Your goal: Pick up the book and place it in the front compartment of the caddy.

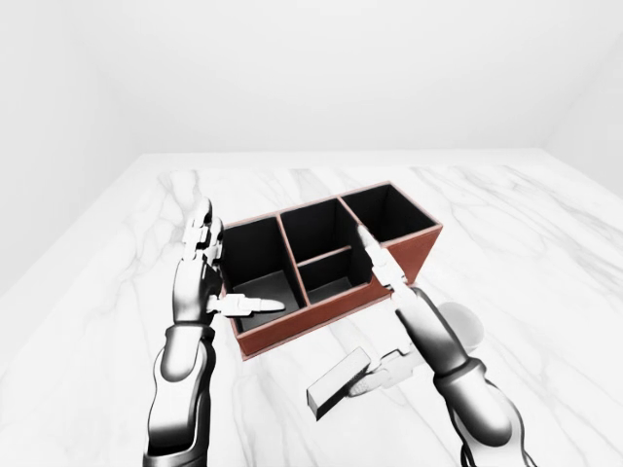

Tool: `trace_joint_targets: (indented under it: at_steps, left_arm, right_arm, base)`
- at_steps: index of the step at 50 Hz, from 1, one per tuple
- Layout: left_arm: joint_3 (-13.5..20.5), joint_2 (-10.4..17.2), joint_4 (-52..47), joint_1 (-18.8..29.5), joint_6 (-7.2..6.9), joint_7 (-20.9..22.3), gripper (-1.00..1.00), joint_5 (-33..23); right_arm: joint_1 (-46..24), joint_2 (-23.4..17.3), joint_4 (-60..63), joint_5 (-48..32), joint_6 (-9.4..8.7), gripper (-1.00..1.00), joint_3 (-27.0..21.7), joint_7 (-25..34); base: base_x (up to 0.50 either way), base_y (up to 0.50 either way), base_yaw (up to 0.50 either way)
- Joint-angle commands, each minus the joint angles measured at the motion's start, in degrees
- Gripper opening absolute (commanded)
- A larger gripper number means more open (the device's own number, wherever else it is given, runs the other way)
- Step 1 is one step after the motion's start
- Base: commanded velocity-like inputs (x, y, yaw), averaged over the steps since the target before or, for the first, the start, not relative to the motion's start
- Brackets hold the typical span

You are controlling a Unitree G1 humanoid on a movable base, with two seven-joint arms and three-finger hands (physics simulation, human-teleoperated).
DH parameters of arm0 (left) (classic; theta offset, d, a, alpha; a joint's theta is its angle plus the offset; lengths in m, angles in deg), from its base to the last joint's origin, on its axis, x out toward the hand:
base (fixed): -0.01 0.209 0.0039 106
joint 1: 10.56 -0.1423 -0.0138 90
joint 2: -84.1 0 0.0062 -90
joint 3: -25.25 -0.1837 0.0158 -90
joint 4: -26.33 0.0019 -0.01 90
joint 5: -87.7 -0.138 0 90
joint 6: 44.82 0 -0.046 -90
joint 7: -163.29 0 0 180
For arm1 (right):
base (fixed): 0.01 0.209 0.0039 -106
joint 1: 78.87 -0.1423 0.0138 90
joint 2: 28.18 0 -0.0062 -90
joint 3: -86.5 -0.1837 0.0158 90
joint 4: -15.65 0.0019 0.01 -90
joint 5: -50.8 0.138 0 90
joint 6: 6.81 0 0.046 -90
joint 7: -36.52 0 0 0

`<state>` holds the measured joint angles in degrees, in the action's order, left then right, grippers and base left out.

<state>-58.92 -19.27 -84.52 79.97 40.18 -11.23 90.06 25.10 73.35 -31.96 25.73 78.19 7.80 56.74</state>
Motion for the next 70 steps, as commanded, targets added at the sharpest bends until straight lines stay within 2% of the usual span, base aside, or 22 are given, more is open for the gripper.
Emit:
trace_joint_targets:
  at_steps: [1,20,34,51,58,66,70]
  left_arm:
    - [0.14,0.07,0.69,0.19,0.00,-0.04,1.00,0.05]
    - [0.14,0.13,0.43,0.13,0.00,-0.02,1.00,-0.03]
    - [0.50,0.30,1.88,0.76,0.00,-0.12,1.00,0.20]
    - [0.90,0.57,1.22,0.96,0.00,-0.08,1.00,0.45]
    - [1.04,0.61,1.54,1.05,0.00,-0.03,1.00,0.49]
    - [1.20,0.69,1.49,1.13,0.00,-0.05,1.00,0.56]
    - [1.26,0.73,1.63,1.29,0.00,-0.07,1.00,0.57]
  right_arm:
    - [4.15,-1.19,0.61,-2.71,0.00,1.00,2.13,0.63]
    - [6.14,-2.79,1.02,-7.41,0.00,1.00,5.69,-0.34]
    - [6.32,-3.21,0.85,-10.66,0.00,1.00,6.34,-0.33]
    - [3.48,-1.64,-0.93,-20.38,0.00,1.00,4.17,0.11]
    - [3.12,-0.76,-0.85,-22.51,0.72,1.00,4.13,1.02]
    - [4.37,-1.13,-1.53,-23.54,2.53,1.00,5.10,0.22]
    - [4.40,-1.21,-1.59,-23.79,2.69,1.00,5.33,0.31]
  base:
    - [0.00,0.00,0.00]
    - [0.00,0.00,0.00]
    - [0.00,0.00,0.00]
    - [0.00,0.00,0.00]
    - [0.00,0.00,0.00]
    - [0.00,0.00,0.00]
    - [0.00,0.00,0.00]
